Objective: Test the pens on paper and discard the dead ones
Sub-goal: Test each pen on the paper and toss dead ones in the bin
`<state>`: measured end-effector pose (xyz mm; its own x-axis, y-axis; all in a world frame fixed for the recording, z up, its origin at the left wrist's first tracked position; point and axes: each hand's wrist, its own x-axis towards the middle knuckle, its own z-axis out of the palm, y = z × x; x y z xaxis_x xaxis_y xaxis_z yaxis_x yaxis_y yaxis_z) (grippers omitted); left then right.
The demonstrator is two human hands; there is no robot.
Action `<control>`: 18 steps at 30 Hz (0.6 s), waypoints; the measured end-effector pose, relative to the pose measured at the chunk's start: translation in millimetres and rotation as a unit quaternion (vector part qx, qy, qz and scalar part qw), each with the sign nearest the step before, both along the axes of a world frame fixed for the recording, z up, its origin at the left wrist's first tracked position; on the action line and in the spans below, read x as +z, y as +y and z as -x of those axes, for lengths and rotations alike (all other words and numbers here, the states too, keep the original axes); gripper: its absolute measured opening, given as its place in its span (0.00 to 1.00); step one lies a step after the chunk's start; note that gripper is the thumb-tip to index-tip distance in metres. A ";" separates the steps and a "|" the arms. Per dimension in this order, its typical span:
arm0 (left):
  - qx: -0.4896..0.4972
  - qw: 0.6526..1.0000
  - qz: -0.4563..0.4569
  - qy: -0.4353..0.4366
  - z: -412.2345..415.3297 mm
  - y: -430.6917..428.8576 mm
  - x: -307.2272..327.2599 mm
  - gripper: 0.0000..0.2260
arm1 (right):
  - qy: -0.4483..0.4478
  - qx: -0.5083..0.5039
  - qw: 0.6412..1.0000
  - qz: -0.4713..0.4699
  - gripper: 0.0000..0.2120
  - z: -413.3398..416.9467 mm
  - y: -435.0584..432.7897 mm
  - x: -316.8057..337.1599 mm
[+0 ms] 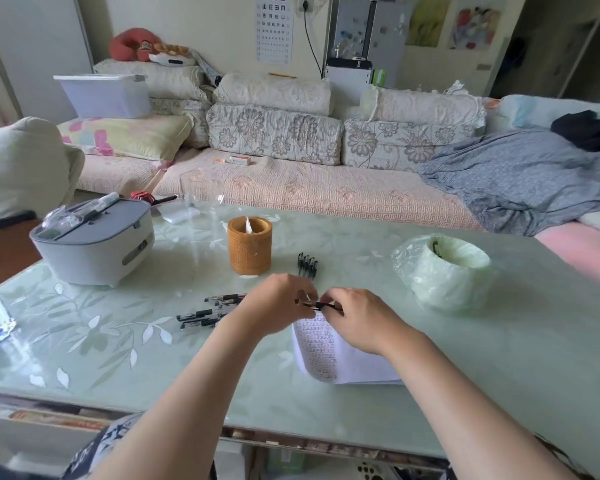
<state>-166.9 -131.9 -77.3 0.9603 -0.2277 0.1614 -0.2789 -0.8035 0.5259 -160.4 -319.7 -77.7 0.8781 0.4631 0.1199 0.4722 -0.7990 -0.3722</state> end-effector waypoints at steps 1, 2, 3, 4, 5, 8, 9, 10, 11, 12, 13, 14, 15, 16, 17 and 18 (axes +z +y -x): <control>-0.005 1.000 0.010 -0.002 -0.7 -5.7 0.6 0.11 | 0.003 -0.003 1.000 -0.006 0.10 1.0 -4.8 0.0; -0.010 1.000 0.017 -0.001 -1.3 -10.6 1.0 0.12 | 0.000 -0.007 1.000 -0.010 0.10 1.4 -10.8 -0.1; -0.016 1.000 0.024 0.002 -2.0 -14.3 0.9 0.12 | -0.003 -0.012 1.000 -0.011 0.11 1.2 -17.6 -0.3; -0.019 0.999 0.034 0.008 -2.5 -17.5 1.3 0.10 | -0.005 -0.019 1.000 -0.013 0.10 0.4 -24.7 -0.7; -0.022 0.999 0.047 0.015 -3.6 -19.9 1.1 0.08 | -0.002 -0.025 1.000 -0.015 0.10 -0.9 -31.9 -1.8; -0.036 0.996 0.080 0.033 -9.3 -28.7 -1.7 0.03 | 0.014 -0.027 0.999 -0.036 0.08 -3.9 -47.7 -5.1; -0.040 0.995 0.087 0.037 -11.2 -32.6 -3.4 0.03 | 0.015 -0.026 0.999 -0.040 0.08 -5.0 -50.7 -6.5; -0.043 0.994 0.093 0.039 -13.3 -37.6 -5.5 0.03 | 0.014 -0.024 0.999 -0.043 0.08 -6.4 -53.7 -8.2; -0.044 0.994 0.096 0.040 -15.3 -42.6 -7.5 0.03 | 0.014 -0.025 0.999 -0.044 0.08 -7.6 -55.9 -10.3; -0.044 0.994 0.097 0.038 -17.2 -47.4 -9.4 0.03 | 0.014 -0.025 0.999 -0.044 0.08 -8.6 -57.6 -12.1; -0.045 0.994 0.098 0.035 -19.3 -52.6 -11.3 0.03 | 0.019 -0.026 0.998 -0.046 0.08 -10.3 -59.6 -14.7; -0.045 0.994 0.099 0.033 -21.5 -57.2 -12.8 0.03 | 0.023 -0.027 0.998 -0.049 0.08 -12.1 -61.4 -17.5; -0.046 0.993 0.100 0.033 -23.9 -61.0 -14.0 0.03 | 0.028 -0.029 0.998 -0.051 0.08 -14.2 -63.0 -20.2; -0.047 0.993 0.103 0.034 -26.1 -64.1 -14.7 0.03 | 0.032 -0.030 0.998 -0.052 0.08 -16.2 -64.8 -22.1; -0.047 0.993 0.106 0.036 -28.7 -66.5 -15.5 0.03 | 0.037 -0.030 0.997 -0.053 0.09 -18.8 -66.3 -23.8; -0.049 0.992 0.109 0.039 -31.2 -68.2 -16.0 0.02 | 0.042 -0.028 0.997 -0.053 0.10 -21.9 -67.8 -25.2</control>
